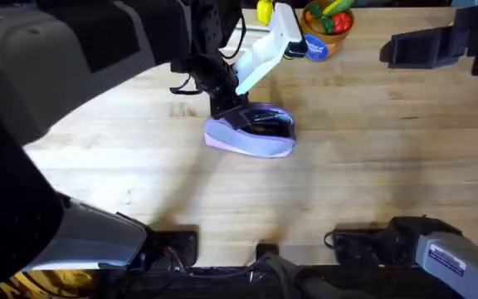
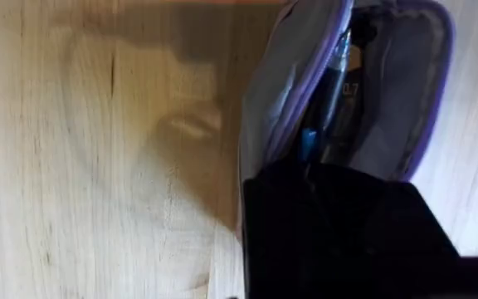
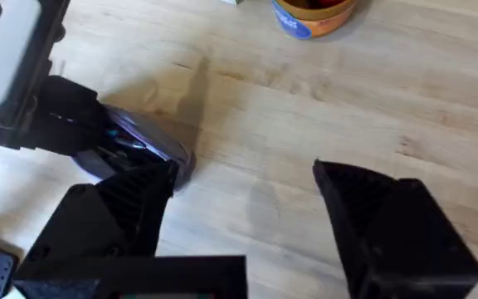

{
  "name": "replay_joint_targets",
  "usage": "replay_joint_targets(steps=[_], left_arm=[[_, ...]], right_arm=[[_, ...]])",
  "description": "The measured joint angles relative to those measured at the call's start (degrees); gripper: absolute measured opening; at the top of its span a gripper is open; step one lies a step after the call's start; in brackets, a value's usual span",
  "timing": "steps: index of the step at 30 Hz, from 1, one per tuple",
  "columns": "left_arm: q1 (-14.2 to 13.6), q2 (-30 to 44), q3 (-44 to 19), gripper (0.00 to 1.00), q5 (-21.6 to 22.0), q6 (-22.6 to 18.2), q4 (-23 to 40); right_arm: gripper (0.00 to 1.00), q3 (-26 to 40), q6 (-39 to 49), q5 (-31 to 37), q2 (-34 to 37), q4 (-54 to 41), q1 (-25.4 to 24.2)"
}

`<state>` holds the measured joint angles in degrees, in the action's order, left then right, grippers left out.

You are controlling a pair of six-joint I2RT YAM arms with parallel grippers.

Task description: Unzip the bag, pick up the pens from the table one at a time and place them inside, then zip the bag closed.

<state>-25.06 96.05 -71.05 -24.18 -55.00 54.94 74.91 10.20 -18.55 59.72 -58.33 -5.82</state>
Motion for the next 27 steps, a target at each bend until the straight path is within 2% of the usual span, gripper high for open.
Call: replay_joint_targets(steps=[8, 12, 14, 16, 18, 20, 27], left_arm=[[0.00, 0.00, 0.00, 0.043, -0.15, -3.42, 2.12], [0.00, 0.00, 0.00, 0.140, -0.04, -4.29, 2.03], [0.00, 0.00, 0.00, 0.387, 0.02, -4.66, 2.10], [0.02, 0.00, 0.00, 0.718, 0.00, -4.69, 2.05], [0.00, 0.00, 0.00, 0.957, -0.17, -4.60, 2.21], [0.00, 0.00, 0.00, 0.990, -0.15, -4.66, 2.25], [0.00, 0.00, -0.04, 0.993, -0.15, -4.64, 2.33]], right_arm=[[0.992, 0.00, -0.18, 0.00, 0.00, 0.49, 0.00], [0.992, 0.00, -0.24, 0.00, 0.00, 0.55, 0.00], [0.992, 0.00, -0.40, 0.00, 0.00, 0.60, 0.00], [0.992, 0.00, -0.40, 0.00, 0.00, 0.69, 0.00], [0.992, 0.00, -0.40, 0.00, 0.00, 0.71, 0.00], [0.992, 0.00, -0.40, 0.00, 0.00, 0.71, 0.00], [0.992, 0.00, -0.42, 0.00, 0.00, 0.73, 0.00]])
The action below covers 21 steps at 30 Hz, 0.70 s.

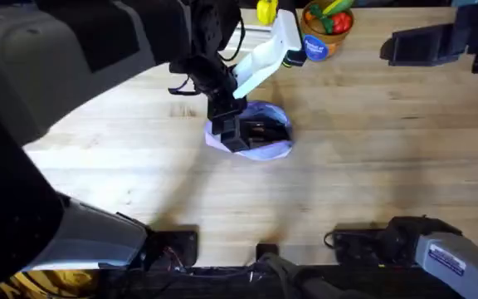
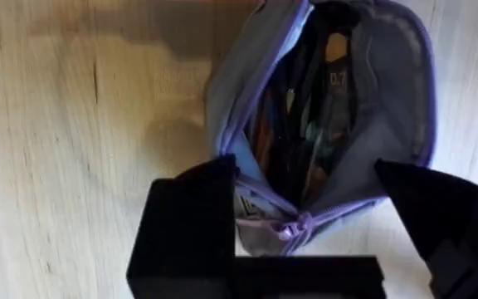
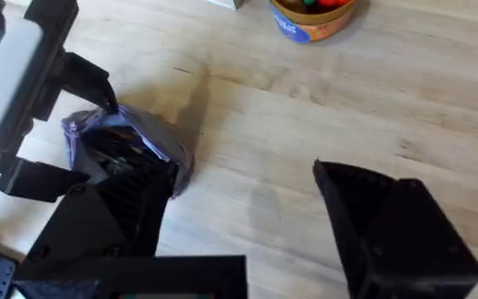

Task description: Unzip the bag, pick up the pens from the table one at a time and place them inside, then zip the bag closed.

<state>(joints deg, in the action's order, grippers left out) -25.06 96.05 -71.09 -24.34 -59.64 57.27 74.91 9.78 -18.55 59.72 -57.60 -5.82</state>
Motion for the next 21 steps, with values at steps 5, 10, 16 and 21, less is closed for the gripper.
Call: replay_joint_targets(steps=[5, 10, 16, 21], left_arm=[[0.03, -1.65, -1.27, 0.994, -0.26, 0.01, 1.65], [1.88, -8.47, -3.37, 0.994, 1.50, -0.04, 0.12], [5.88, -14.63, -5.21, 0.993, 7.23, -0.02, 3.23], [7.71, -13.28, -5.14, 0.993, 7.23, -0.97, 4.73]], right_arm=[[0.992, 0.00, -4.99, -0.20, 0.00, -0.04, 0.00], [0.992, 0.00, -11.62, -0.42, 0.02, -0.07, 0.02], [0.992, 0.00, -14.94, -0.42, 1.59, 0.26, 3.55], [0.992, 0.00, -17.63, -0.44, 5.23, 2.44, 10.15]])
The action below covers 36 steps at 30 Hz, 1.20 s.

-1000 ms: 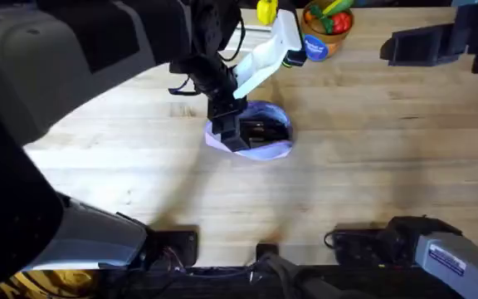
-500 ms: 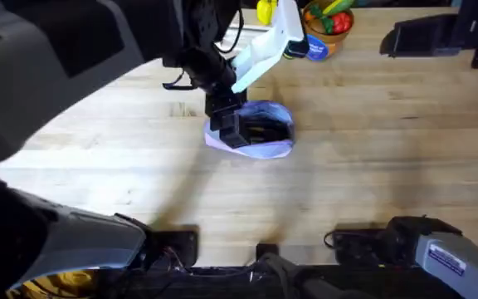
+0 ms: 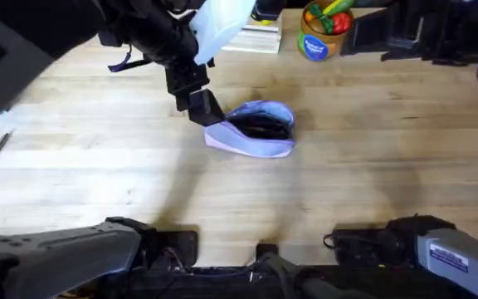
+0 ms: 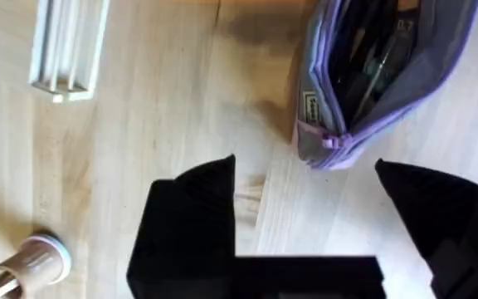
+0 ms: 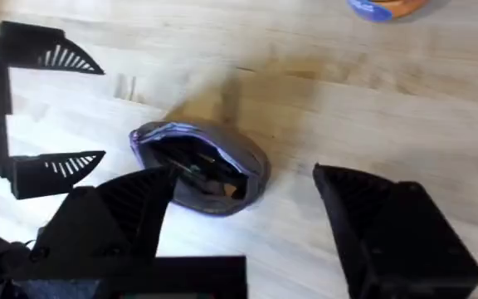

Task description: Unzip the bag, pick up the pens from the table one at a time and place them inside, then zip the bag closed.

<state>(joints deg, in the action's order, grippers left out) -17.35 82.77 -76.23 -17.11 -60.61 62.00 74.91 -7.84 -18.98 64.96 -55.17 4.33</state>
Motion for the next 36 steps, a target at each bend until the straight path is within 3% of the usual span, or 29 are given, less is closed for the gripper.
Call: replay_joint_targets(steps=[3, 9, 13, 19, 24, 29, 36], left_arm=[[3.76, 2.14, 0.07, 0.994, -3.03, -3.99, 3.18], [14.44, 6.44, 0.15, 0.993, -13.90, -17.16, 8.83], [19.09, 8.24, 0.15, 0.993, -18.74, -23.85, 10.72], [21.91, 11.88, 0.15, 0.993, -21.55, -28.11, 12.45], [22.52, 15.10, 0.15, 0.993, -22.16, -30.67, 13.00], [23.28, 18.66, 0.15, 0.993, -22.22, -31.64, 13.26], [26.10, 23.63, 0.15, 0.992, -22.31, -32.47, 14.15]], right_arm=[[0.992, 0.00, -1.66, -0.02, 1.79, 2.82, 4.16], [0.992, 0.00, -3.79, -0.02, 5.52, 9.41, 11.28], [0.992, 0.00, -4.21, -0.02, 8.42, 10.31, 13.95], [0.992, -0.04, -6.05, 0.00, 12.56, 11.40, 17.74], [0.992, -0.09, -8.43, 0.00, 16.24, 18.90, 21.29], [0.992, -0.09, -8.80, -0.02, 22.38, 25.00, 25.89], [0.992, -0.09, -8.91, -0.02, 32.05, 25.94, 30.82]])
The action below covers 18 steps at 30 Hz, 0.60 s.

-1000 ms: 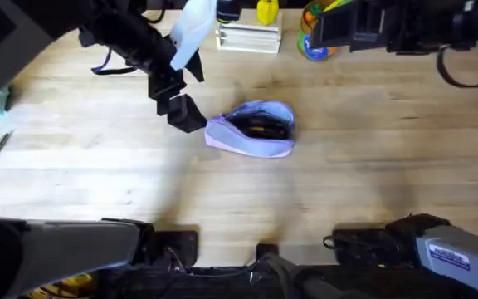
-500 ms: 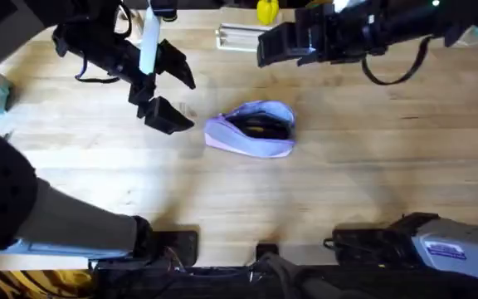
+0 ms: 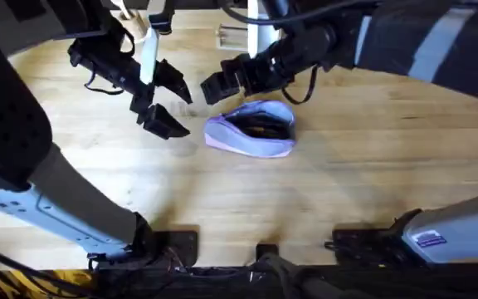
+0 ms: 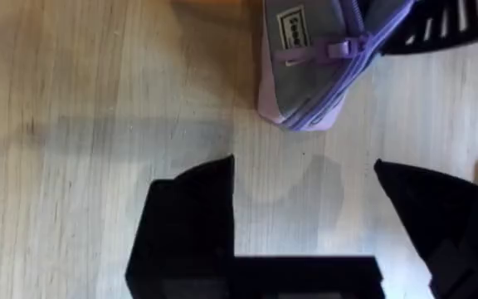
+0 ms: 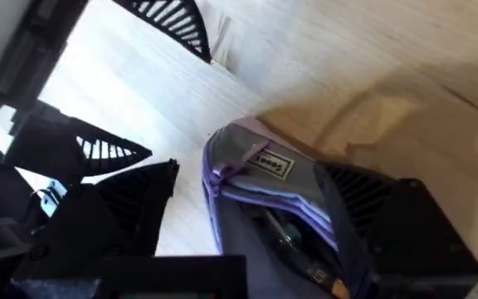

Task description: Unzip the bag, pick up the pens from the table one at a time and place them inside, then zip the bag closed.

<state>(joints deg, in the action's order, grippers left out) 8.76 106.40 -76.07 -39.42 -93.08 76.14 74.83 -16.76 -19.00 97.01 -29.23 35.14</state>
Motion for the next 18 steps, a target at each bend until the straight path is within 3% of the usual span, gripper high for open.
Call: replay_joint_targets(steps=[13, 18], left_arm=[[2.11, 0.80, 0.00, 0.993, -0.02, -2.16, 0.13], [2.11, 0.80, 0.00, 0.994, -0.02, -2.38, 0.12]], right_arm=[[0.992, 0.00, -0.24, -0.70, 4.10, 0.67, 3.02], [0.992, 0.00, -0.84, -9.59, 6.77, 2.39, 3.23]])
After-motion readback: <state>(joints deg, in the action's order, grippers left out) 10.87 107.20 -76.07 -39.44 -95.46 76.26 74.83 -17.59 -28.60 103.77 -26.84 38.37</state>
